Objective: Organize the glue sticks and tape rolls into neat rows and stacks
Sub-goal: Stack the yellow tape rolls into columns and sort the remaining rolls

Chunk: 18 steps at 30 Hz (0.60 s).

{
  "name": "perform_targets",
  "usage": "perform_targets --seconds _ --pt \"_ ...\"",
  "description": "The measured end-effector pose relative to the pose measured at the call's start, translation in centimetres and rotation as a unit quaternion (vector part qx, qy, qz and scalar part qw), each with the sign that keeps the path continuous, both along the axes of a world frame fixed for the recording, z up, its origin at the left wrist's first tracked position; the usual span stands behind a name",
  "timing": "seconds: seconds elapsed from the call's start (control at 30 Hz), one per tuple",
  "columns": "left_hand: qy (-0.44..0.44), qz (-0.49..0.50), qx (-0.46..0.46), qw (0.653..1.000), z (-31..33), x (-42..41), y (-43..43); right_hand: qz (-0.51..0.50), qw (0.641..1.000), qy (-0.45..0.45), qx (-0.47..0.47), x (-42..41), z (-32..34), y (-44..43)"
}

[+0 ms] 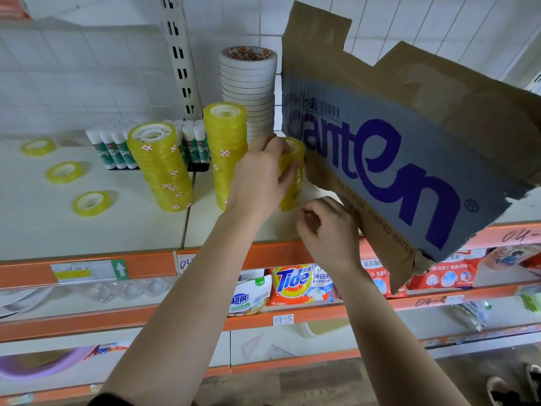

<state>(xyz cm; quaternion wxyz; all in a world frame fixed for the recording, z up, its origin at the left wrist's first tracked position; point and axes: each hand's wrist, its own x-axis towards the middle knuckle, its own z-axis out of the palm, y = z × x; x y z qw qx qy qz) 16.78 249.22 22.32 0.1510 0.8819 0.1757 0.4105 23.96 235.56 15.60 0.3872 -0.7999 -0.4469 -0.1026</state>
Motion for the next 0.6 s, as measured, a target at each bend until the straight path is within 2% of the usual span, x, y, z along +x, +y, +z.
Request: perform_targets --seconds 0.37,0.6 --pt "0.011 0.009 0.02 1.0 0.0 -1.2 -0.3 0.013 1.0 0.017 0.015 -0.2 0.5 -0.1" --pt "-0.018 0.055 0.1 0.993 0.7 -5.7 -1.1 0.023 0.999 0.029 0.039 -1.0 1.2 -0.2"
